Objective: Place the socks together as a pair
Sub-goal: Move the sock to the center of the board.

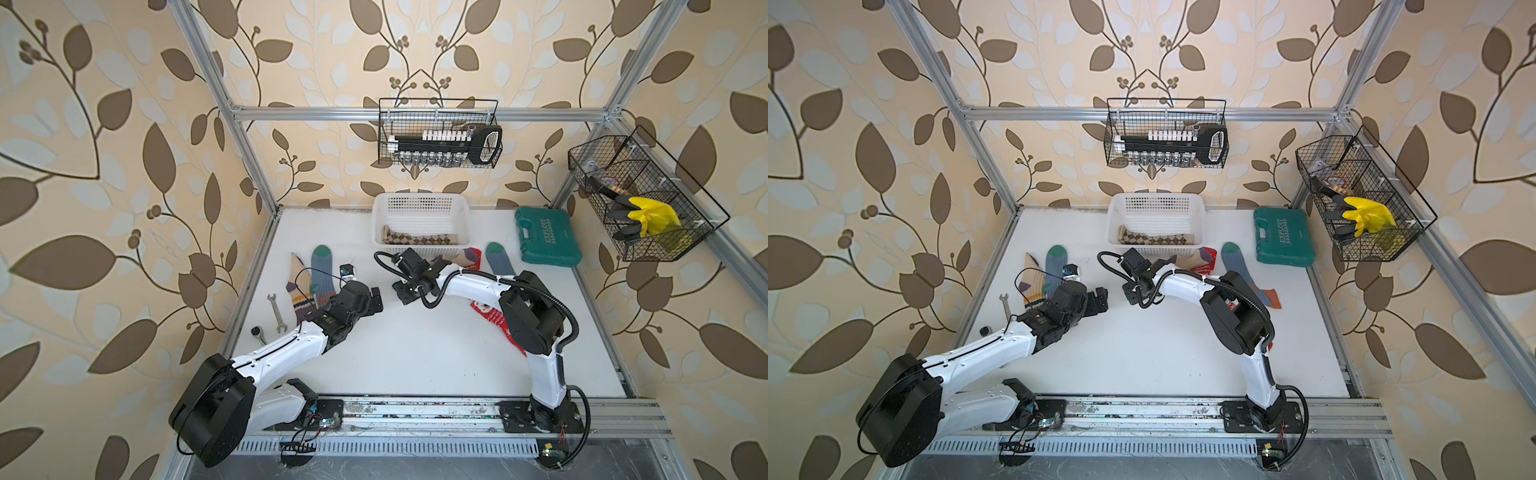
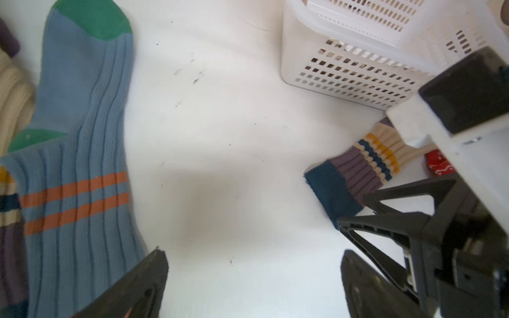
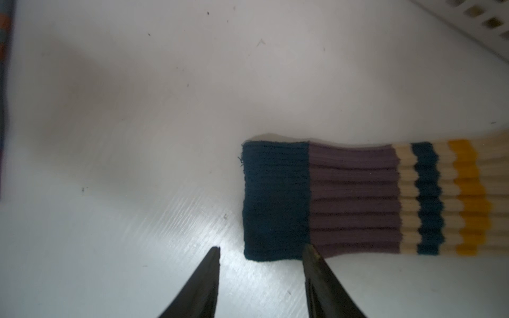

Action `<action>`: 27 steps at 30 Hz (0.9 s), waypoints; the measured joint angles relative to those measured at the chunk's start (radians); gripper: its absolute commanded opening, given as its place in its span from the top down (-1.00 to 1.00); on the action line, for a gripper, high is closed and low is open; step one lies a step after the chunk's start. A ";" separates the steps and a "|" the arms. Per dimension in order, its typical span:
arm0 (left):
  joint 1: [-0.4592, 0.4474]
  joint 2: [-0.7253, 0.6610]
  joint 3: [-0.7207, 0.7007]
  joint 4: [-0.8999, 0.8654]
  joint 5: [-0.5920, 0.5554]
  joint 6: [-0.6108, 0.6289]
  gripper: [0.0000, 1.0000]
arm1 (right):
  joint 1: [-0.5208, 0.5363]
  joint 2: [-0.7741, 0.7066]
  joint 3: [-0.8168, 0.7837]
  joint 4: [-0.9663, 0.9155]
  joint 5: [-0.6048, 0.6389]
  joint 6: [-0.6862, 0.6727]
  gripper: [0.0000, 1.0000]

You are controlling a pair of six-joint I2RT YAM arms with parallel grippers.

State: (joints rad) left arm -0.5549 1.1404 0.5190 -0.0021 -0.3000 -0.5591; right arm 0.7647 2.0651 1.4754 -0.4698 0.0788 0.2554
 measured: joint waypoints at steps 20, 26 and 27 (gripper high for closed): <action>0.007 -0.127 -0.072 0.021 -0.076 -0.010 -0.96 | 0.000 0.076 0.078 -0.069 0.002 0.071 1.00; 0.013 -0.148 -0.090 0.036 -0.076 -0.010 -0.95 | -0.003 -0.039 0.042 -0.112 -0.034 0.050 1.00; 0.013 -0.151 -0.093 0.037 -0.076 -0.010 -0.94 | -0.003 -0.076 0.042 -0.119 -0.044 0.045 1.00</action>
State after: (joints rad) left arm -0.5415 0.9897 0.4263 0.0353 -0.3763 -0.5694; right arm 0.7616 1.9892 1.5173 -0.5884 0.0349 0.3000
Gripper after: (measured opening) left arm 0.973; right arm 0.048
